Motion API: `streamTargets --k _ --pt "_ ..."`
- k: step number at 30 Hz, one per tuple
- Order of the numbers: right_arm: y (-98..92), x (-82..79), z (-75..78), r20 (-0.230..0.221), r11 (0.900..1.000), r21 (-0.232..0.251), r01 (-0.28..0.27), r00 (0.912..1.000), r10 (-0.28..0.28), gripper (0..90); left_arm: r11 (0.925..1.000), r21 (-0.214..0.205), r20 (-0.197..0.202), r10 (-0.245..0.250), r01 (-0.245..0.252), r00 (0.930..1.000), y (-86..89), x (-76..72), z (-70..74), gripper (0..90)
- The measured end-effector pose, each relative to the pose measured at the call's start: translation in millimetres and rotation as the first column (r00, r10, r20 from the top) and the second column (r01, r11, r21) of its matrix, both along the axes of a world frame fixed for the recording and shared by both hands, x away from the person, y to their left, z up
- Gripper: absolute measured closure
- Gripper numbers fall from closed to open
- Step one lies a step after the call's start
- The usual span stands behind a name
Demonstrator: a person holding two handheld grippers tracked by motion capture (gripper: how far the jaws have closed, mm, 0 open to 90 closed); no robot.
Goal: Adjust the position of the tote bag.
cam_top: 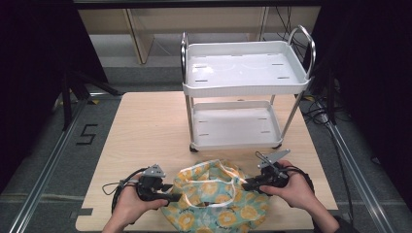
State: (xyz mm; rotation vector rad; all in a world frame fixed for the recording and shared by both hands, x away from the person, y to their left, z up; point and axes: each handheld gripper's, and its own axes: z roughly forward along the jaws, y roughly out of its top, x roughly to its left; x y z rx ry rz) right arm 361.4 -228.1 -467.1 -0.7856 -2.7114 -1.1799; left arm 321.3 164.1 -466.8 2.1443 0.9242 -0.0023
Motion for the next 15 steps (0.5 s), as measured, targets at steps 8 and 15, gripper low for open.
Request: streamTargets --k 8,15 --pt "-11.2 -19.0 8.4 0.062 0.9984 0.052 0.023 0.9977 -0.026 57.6 0.9945 -0.085 0.103 0.07 -0.062 0.9922 12.4 -13.2 10.5 39.4" --pt "-19.2 -17.5 19.5 0.163 0.9817 0.166 0.094 0.9792 -0.121 47.8 0.9873 -0.121 0.15 0.121 -0.103 0.9812 24.9 -20.3 21.2 30.2"
